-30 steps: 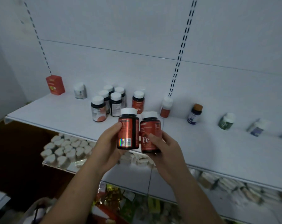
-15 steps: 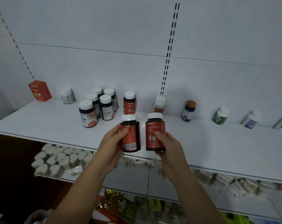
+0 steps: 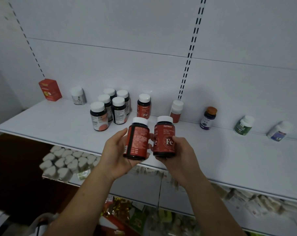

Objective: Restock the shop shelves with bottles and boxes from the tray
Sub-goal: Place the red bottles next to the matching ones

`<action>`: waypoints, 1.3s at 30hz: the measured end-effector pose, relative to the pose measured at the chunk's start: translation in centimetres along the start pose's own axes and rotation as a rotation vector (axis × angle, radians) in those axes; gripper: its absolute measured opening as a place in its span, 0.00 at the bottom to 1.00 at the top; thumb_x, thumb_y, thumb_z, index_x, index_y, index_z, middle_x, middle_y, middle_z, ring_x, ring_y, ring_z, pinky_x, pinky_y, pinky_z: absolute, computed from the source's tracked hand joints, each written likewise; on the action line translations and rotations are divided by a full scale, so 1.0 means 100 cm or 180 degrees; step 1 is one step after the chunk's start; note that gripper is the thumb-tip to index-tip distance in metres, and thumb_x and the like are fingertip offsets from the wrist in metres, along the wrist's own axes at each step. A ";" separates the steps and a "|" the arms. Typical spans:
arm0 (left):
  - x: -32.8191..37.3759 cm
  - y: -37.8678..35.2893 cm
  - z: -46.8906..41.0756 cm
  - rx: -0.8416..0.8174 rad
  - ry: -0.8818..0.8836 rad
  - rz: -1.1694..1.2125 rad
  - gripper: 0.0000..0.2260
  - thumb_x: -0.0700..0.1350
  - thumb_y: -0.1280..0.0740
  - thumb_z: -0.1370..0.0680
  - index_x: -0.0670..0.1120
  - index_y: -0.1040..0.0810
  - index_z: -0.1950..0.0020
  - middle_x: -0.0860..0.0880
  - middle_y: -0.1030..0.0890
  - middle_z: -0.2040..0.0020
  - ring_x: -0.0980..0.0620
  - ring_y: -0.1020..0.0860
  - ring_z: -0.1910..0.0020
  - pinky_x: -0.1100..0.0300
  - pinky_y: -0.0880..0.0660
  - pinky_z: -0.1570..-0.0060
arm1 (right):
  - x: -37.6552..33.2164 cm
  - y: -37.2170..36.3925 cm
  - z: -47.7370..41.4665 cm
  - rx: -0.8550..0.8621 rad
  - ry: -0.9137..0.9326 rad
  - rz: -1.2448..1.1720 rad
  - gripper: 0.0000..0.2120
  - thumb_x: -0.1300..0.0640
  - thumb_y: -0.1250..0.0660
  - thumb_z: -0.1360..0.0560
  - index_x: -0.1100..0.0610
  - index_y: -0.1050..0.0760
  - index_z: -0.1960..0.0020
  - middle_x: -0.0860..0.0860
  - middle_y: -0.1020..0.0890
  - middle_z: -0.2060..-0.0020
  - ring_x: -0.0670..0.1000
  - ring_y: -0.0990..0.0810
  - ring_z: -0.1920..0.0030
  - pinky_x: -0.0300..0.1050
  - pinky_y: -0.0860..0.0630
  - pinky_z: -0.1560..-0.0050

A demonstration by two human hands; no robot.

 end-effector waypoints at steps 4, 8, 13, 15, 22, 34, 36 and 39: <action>0.006 0.001 -0.003 -0.0007 -0.0121 -0.0194 0.24 0.54 0.38 0.17 0.37 0.19 0.32 0.37 0.18 0.37 0.40 0.19 0.46 0.44 0.21 0.45 | -0.007 -0.005 -0.004 -0.0058 0.0154 0.0198 0.26 0.53 0.32 0.23 0.62 0.29 0.27 0.65 0.20 0.33 0.65 0.20 0.34 0.56 0.19 0.42; 0.031 0.007 -0.011 0.0295 -0.0810 -0.1075 0.20 0.48 0.31 0.21 0.43 0.21 0.30 0.42 0.16 0.39 0.43 0.18 0.41 0.48 0.20 0.41 | -0.027 0.000 -0.016 0.0216 0.0675 0.1021 0.18 0.60 0.33 0.19 0.57 0.24 0.30 0.57 0.14 0.41 0.56 0.15 0.40 0.57 0.18 0.40; 0.061 0.010 -0.026 0.0800 -0.1730 -0.2546 0.24 0.40 0.25 0.21 0.53 0.24 0.27 0.54 0.16 0.37 0.56 0.18 0.36 0.55 0.22 0.37 | -0.048 0.001 -0.042 0.0690 0.1091 0.2496 0.27 0.58 0.25 0.22 0.50 0.29 0.25 0.48 0.17 0.40 0.46 0.17 0.41 0.47 0.21 0.38; 0.064 0.010 -0.034 0.0914 -0.1866 -0.2792 0.27 0.39 0.24 0.22 0.52 0.26 0.25 0.57 0.18 0.36 0.63 0.20 0.38 0.62 0.23 0.39 | -0.052 -0.005 -0.055 0.0707 0.1153 0.2771 0.27 0.58 0.25 0.23 0.51 0.29 0.26 0.46 0.19 0.39 0.44 0.19 0.41 0.45 0.22 0.38; 0.069 0.016 -0.075 0.1106 -0.2013 -0.2880 0.26 0.33 0.27 0.24 0.51 0.27 0.29 0.60 0.21 0.38 0.74 0.23 0.43 0.74 0.27 0.44 | -0.050 -0.016 -0.084 0.0532 0.1256 0.3090 0.28 0.66 0.26 0.25 0.47 0.33 0.33 0.34 0.26 0.47 0.35 0.24 0.48 0.33 0.28 0.48; 0.063 0.011 -0.106 0.0907 -0.1580 -0.1839 0.14 0.42 0.44 0.12 0.52 0.21 0.35 0.58 0.15 0.42 0.65 0.18 0.44 0.67 0.22 0.43 | -0.019 -0.023 -0.095 0.0103 0.0939 0.3014 0.27 0.66 0.34 0.22 0.46 0.30 0.27 0.39 0.21 0.37 0.32 0.23 0.41 0.27 0.27 0.43; 0.060 0.013 -0.113 0.0822 -0.1431 -0.1640 0.14 0.50 0.43 0.12 0.52 0.18 0.35 0.53 0.14 0.40 0.55 0.17 0.38 0.53 0.22 0.33 | -0.017 -0.030 -0.103 0.0080 0.0927 0.2903 0.28 0.67 0.40 0.23 0.49 0.27 0.26 0.42 0.19 0.35 0.38 0.22 0.36 0.38 0.26 0.33; 0.058 0.015 -0.118 0.0729 -0.1236 -0.1432 0.21 0.59 0.44 0.13 0.51 0.18 0.32 0.47 0.15 0.36 0.46 0.18 0.34 0.42 0.27 0.27 | -0.014 -0.035 -0.113 0.0186 0.0948 0.2698 0.30 0.67 0.42 0.24 0.47 0.26 0.26 0.44 0.17 0.35 0.46 0.21 0.33 0.51 0.26 0.29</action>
Point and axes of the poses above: each hand's wrist, its own z-axis away from the middle knuckle, its own y-axis out of the back of the hand, x = y × z, the point moved 10 cm from there along -z, towards the middle knuckle
